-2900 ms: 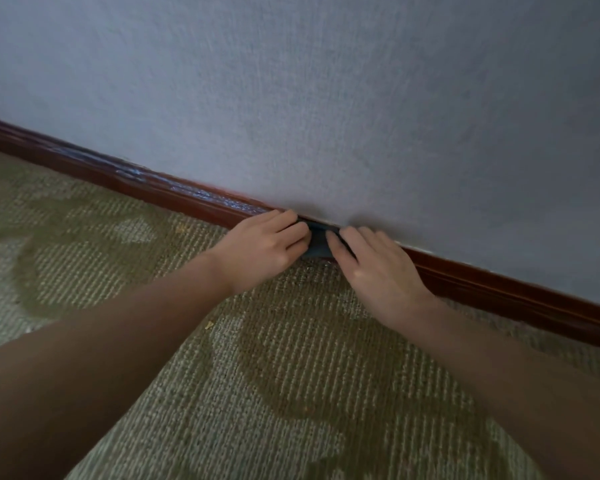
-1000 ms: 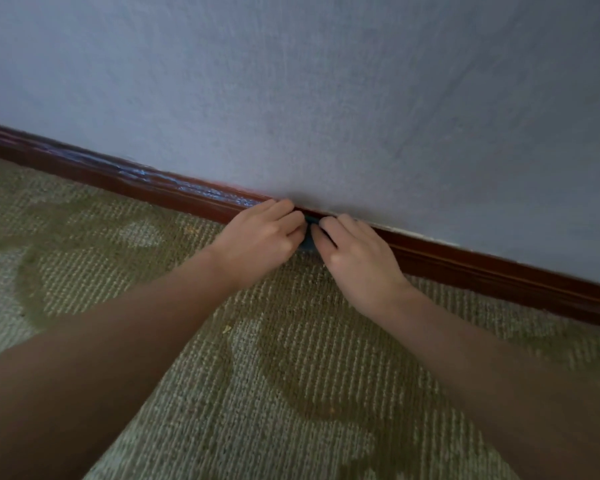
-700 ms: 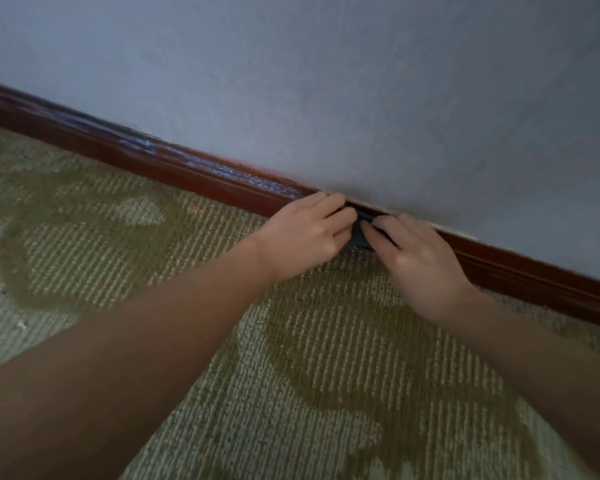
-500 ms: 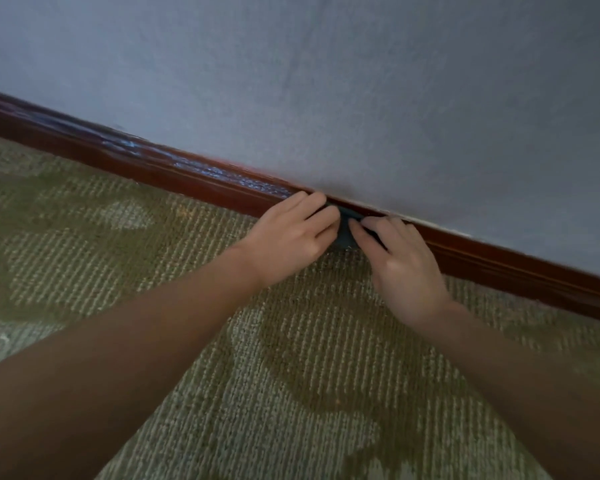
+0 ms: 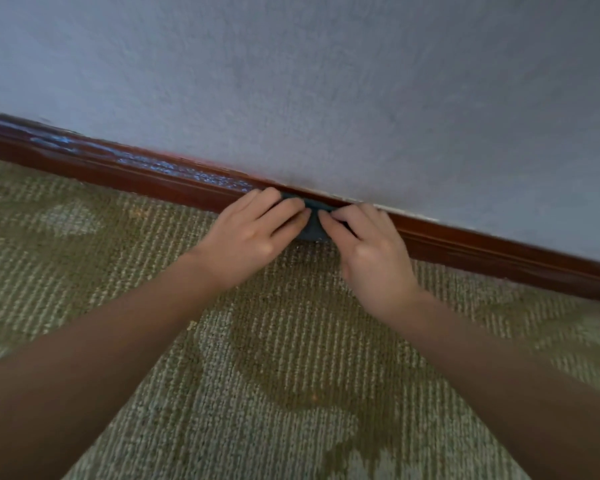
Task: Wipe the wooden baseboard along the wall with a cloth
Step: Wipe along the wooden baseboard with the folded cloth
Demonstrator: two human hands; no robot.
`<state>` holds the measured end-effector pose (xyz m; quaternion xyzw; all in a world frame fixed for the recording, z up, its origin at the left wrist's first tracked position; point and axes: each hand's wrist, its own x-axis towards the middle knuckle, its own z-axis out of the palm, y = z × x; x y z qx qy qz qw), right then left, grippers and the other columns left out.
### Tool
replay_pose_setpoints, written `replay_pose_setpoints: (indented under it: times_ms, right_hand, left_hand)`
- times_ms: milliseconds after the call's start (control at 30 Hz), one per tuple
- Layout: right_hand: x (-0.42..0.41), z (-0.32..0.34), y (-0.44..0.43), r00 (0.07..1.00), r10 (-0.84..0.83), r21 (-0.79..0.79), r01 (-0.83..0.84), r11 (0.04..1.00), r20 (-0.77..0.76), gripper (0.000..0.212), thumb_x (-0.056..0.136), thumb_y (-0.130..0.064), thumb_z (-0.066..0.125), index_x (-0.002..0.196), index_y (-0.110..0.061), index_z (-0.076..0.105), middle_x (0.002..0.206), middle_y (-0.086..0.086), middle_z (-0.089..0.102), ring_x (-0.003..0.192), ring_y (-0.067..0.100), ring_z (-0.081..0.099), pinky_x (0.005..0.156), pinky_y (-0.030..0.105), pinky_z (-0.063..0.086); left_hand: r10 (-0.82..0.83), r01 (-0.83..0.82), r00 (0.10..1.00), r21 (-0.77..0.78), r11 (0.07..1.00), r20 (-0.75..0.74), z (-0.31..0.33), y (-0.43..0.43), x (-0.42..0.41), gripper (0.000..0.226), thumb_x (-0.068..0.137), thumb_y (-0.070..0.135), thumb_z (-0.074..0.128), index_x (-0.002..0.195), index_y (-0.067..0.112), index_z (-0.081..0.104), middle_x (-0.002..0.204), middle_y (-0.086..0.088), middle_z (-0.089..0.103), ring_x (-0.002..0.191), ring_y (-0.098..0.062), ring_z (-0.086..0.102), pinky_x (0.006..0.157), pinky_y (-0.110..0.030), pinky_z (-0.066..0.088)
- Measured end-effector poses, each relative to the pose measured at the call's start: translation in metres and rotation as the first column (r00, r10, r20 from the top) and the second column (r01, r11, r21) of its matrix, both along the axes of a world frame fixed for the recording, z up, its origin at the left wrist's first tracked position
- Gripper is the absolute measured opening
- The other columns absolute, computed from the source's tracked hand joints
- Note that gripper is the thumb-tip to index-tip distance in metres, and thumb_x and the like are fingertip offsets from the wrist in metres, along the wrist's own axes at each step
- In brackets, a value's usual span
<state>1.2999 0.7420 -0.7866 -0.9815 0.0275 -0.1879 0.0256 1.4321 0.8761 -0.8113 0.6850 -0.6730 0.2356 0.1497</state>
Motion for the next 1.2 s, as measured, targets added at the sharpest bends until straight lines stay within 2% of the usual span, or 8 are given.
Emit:
replay_pose_setpoints:
  times_ms: [100,300,600,733,833,933,1000,1200]
  right_hand:
    - [-0.002,0.002,0.007,0.999,-0.036,0.043,0.036,0.998,-0.005,0.044,0.061,0.02,0.066,0.105,0.01,0.065,0.095,0.021,0.065,0.081,0.034,0.061,0.069,0.034,0.036]
    - [-0.008,0.003,-0.002,0.997,-0.076,-0.009,0.076,0.997,-0.003,0.046,0.06,0.02,0.067,0.104,0.008,0.066,0.097,0.02,0.066,0.083,0.034,0.06,0.074,0.034,0.035]
    - [0.027,-0.005,0.023,0.999,0.028,0.014,-0.028,1.0,0.033,0.034,0.077,0.005,0.042,0.101,0.008,0.066,0.093,0.018,0.066,0.08,0.031,0.062,0.07,0.037,0.045]
    - [0.025,-0.004,0.019,0.998,0.061,-0.012,-0.061,0.998,-0.01,0.033,0.078,0.005,0.046,0.104,0.008,0.065,0.093,0.019,0.065,0.081,0.032,0.061,0.07,0.037,0.044]
    - [0.014,-0.005,0.008,0.997,0.073,-0.045,-0.074,0.996,-0.033,0.036,0.079,0.003,0.042,0.107,0.008,0.064,0.096,0.02,0.064,0.084,0.032,0.057,0.071,0.034,0.038]
    - [0.01,-0.007,-0.001,0.994,0.107,-0.08,-0.109,0.991,-0.025,0.032,0.082,0.004,0.042,0.106,0.01,0.063,0.094,0.022,0.064,0.086,0.03,0.05,0.07,0.034,0.034]
    - [0.018,-0.007,0.002,0.991,0.131,-0.092,-0.131,0.987,-0.013,0.028,0.083,0.004,0.046,0.103,0.01,0.064,0.088,0.021,0.064,0.079,0.032,0.057,0.069,0.033,0.034]
    - [0.041,-0.004,0.02,0.986,0.168,-0.097,-0.167,0.981,0.007,0.024,0.083,0.005,0.052,0.102,0.011,0.065,0.082,0.019,0.064,0.074,0.03,0.061,0.069,0.033,0.035]
  left_hand:
    - [0.035,-0.036,0.999,-0.005,0.999,-0.022,0.003,0.006,-0.001,0.025,0.091,-0.003,0.045,0.099,-0.007,0.069,0.1,-0.019,0.068,0.084,-0.03,0.054,0.065,-0.038,0.045]
    - [-0.005,0.005,1.0,-0.007,1.0,-0.005,0.015,-0.006,-0.009,0.02,0.086,-0.003,0.052,0.095,-0.005,0.07,0.096,-0.017,0.069,0.078,-0.029,0.065,0.064,-0.035,0.048]
    - [0.016,-0.017,1.0,0.075,0.997,0.016,0.014,0.024,0.024,0.025,0.09,-0.002,0.045,0.094,-0.006,0.069,0.095,-0.019,0.068,0.075,-0.031,0.064,0.063,-0.036,0.048]
    - [0.082,-0.083,0.997,0.066,0.994,0.009,0.012,0.021,0.016,0.019,0.089,-0.003,0.05,0.086,-0.004,0.069,0.086,-0.019,0.066,0.071,-0.031,0.062,0.061,-0.037,0.042]
    - [0.018,-0.023,0.997,0.068,0.997,0.071,0.013,0.014,0.011,0.016,0.085,-0.005,0.053,0.086,-0.002,0.069,0.082,-0.017,0.065,0.069,-0.028,0.061,0.061,-0.036,0.045]
    - [-0.105,0.088,0.98,0.107,0.99,0.168,0.015,0.011,0.019,0.019,0.086,-0.005,0.051,0.088,0.002,0.068,0.088,-0.015,0.067,0.071,-0.026,0.061,0.064,-0.033,0.049]
    - [-0.139,0.115,0.975,0.145,0.983,0.173,0.016,0.016,0.029,0.02,0.088,-0.004,0.049,0.09,0.001,0.069,0.094,-0.017,0.067,0.075,-0.027,0.062,0.067,-0.033,0.051]
    - [-0.066,0.048,0.992,0.167,0.985,0.106,0.013,0.041,0.045,0.019,0.087,-0.006,0.052,0.099,-0.008,0.067,0.1,-0.023,0.066,0.078,-0.032,0.064,0.069,-0.037,0.055]
